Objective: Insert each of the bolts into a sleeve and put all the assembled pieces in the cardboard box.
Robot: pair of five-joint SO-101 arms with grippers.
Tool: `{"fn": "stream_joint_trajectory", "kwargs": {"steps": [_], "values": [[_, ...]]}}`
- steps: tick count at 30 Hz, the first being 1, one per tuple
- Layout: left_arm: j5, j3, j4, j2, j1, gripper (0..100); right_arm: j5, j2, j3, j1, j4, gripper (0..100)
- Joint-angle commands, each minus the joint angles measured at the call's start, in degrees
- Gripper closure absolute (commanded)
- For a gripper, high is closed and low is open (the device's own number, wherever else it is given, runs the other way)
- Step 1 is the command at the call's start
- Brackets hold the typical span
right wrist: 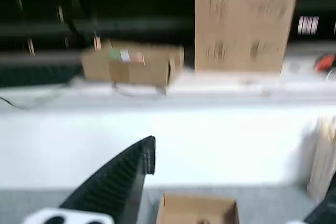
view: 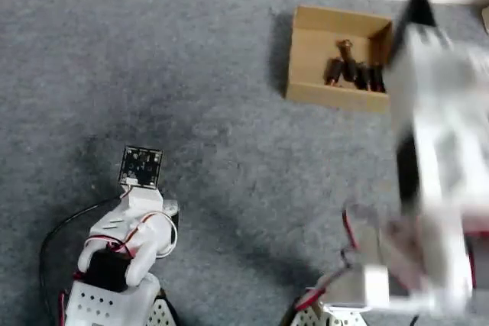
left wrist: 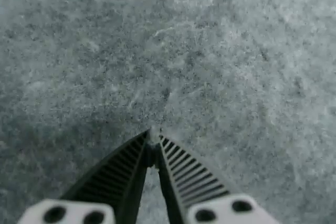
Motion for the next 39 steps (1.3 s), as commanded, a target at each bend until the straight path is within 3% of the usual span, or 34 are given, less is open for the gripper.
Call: {"fn": "stream_joint_trajectory", "kwargs": {"steps": [1,5,13,21,24,29,34,39], "values": [[-0.09,-0.4,2.55,-0.4,0.22,99,-0.53,-18.77,17.54,0.57,1.27,54.9],[0.0,-0.4,8.88,-7.25,0.22,99,-0.62,-35.21,40.48,0.57,1.19,54.9],[-0.35,-1.98,10.11,-7.69,-5.58,99,-0.26,-66.95,87.08,0.48,0.22,54.9],[-0.35,-1.71,12.66,-7.69,-5.58,99,1.93,-103.43,133.14,0.48,-12.88,54.9],[-0.35,-1.63,12.92,-7.69,-5.58,99,7.56,-102.02,146.15,0.75,-12.97,54.9],[-0.35,1.45,12.22,-7.69,-5.58,99,16.53,-102.11,155.12,0.84,-15.96,54.9],[-4.57,9.63,8.7,-7.69,-0.75,99,16.62,-102.81,158.29,0.84,-18.95,54.9],[-9.05,9.8,8.53,-7.52,1.8,99,16.35,-102.9,175.08,0.84,-27.21,54.9]]}}
